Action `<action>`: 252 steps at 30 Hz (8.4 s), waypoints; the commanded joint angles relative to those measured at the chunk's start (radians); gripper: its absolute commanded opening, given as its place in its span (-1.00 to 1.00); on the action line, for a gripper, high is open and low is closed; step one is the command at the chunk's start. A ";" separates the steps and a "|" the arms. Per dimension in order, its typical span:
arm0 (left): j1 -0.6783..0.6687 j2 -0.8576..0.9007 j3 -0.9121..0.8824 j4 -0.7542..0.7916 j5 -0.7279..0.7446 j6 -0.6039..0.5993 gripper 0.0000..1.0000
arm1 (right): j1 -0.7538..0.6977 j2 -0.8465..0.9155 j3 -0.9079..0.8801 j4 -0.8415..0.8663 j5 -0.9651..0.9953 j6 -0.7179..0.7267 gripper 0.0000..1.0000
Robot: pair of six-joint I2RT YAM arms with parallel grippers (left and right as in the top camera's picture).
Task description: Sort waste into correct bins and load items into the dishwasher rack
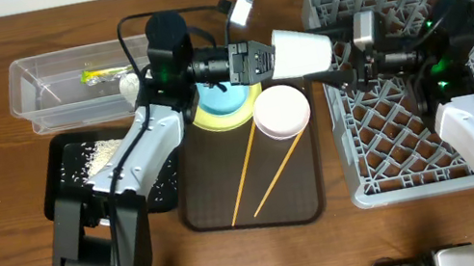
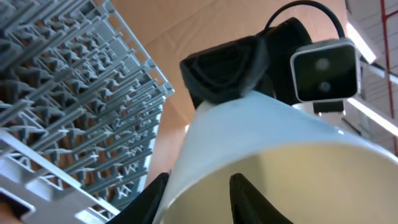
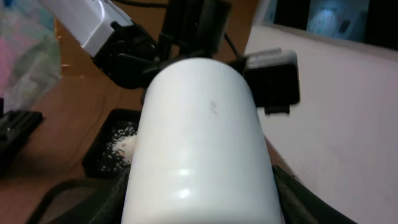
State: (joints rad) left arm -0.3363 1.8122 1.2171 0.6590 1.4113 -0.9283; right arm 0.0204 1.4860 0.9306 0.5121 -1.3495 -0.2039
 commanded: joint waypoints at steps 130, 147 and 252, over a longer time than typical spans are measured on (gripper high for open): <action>0.285 -0.312 0.006 -1.262 -1.420 0.688 -0.04 | -0.140 0.674 1.151 -1.415 1.127 0.245 0.98; 0.285 -0.312 0.006 -1.290 -1.421 0.688 -0.03 | -0.030 0.562 1.148 -1.662 1.476 0.315 -0.43; 0.285 -0.312 0.006 -1.295 -1.423 0.688 -0.03 | -0.091 0.604 0.872 -1.207 1.658 0.203 -0.81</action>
State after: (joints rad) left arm -0.0498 1.5017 1.2182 -0.6319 -0.0002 -0.2390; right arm -0.0639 2.1086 1.7977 -0.6975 0.2649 -0.0216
